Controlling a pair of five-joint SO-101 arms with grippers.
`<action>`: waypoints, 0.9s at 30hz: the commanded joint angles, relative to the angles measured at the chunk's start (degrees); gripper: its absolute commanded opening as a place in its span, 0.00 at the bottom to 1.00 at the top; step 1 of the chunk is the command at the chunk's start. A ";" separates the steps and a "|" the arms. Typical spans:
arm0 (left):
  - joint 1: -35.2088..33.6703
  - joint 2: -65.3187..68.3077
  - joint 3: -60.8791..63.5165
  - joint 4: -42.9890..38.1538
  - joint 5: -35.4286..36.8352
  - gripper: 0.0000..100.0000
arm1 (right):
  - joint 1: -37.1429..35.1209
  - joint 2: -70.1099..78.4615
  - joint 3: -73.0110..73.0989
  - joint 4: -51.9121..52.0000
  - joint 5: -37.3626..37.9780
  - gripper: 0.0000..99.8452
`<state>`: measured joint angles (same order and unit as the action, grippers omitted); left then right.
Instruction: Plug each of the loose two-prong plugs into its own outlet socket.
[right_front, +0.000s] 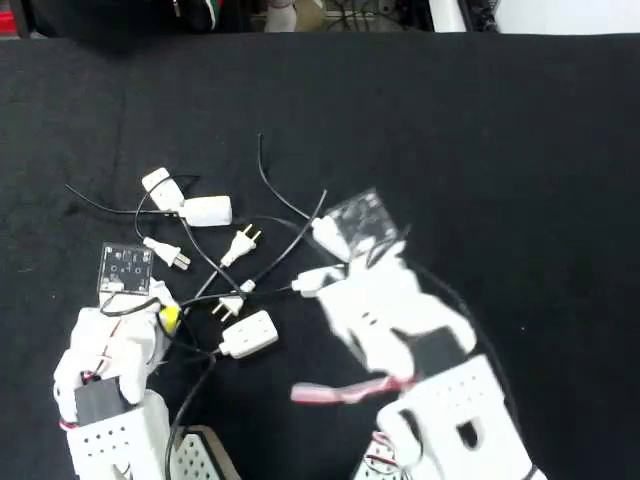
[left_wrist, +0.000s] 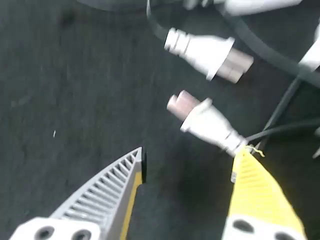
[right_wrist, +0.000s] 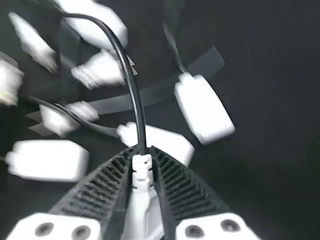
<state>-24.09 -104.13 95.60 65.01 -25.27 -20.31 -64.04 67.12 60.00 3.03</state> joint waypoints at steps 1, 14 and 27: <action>-2.07 -0.18 0.57 -0.35 -4.84 0.29 | 9.32 11.47 -4.70 2.11 5.98 0.01; 0.40 -0.18 0.84 0.79 -5.36 0.29 | 10.46 46.64 -10.07 -3.43 10.55 0.02; 0.40 -0.18 0.84 0.79 -5.45 0.29 | 13.10 56.66 -16.13 -3.08 21.36 0.23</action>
<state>-24.53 -104.13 95.96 65.54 -30.46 -8.18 -7.96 53.41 56.84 22.02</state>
